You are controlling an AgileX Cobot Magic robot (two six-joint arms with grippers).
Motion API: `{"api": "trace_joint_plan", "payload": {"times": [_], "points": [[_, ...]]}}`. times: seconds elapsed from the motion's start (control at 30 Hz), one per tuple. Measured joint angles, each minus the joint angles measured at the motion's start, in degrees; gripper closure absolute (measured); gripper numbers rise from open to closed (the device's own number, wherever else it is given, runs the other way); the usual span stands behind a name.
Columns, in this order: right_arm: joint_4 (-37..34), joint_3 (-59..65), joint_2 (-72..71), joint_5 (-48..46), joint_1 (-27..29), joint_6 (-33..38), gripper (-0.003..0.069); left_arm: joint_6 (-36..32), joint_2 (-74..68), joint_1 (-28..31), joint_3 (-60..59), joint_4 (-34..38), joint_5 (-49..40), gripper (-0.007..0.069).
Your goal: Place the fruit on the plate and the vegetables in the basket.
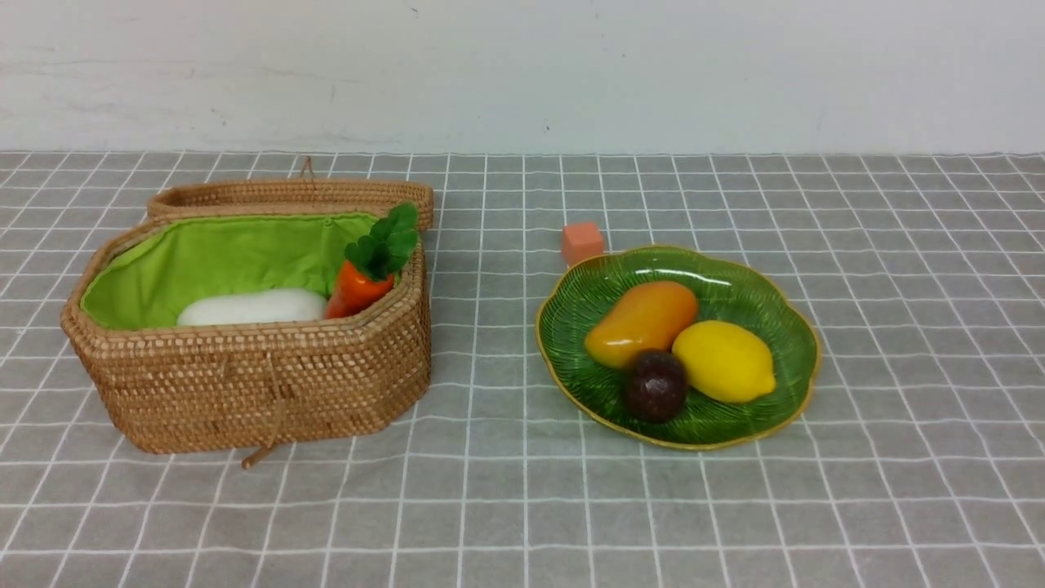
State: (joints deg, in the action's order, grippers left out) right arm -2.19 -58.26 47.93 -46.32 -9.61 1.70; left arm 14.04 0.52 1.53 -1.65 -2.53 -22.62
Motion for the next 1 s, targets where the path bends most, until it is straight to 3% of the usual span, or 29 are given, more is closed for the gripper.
{"api": "trace_joint_plan", "payload": {"times": [0.13, 0.23, 0.43, 0.57, 1.0], "points": [[0.0, 12.4, -11.2, 11.5, 5.0, -0.4, 0.0666, 0.0, 0.0, 0.0, 0.0, 0.0, 0.0, 0.0386], [1.5, 30.0, -24.6, 23.6, 8.3, -0.4, 0.0666, 0.1, 0.0, 0.0, 0.0, 0.0, 0.0, 0.0386], [1.8, 55.9, -46.1, 31.2, 12.2, -0.4, 0.0660, 0.1, 0.0, 0.0, 0.0, 0.0, 0.0, 0.0386], [2.2, 59.3, -48.4, 24.8, 12.8, -0.3, 0.0657, 0.0, 0.0, 0.0, 0.0, 0.0, 0.0, 0.0386], [2.2, 59.3, -48.6, 24.6, 12.9, -0.3, 0.0645, 0.0, 0.0, 0.0, 0.0, 0.0, 0.0, 0.0386]]}}
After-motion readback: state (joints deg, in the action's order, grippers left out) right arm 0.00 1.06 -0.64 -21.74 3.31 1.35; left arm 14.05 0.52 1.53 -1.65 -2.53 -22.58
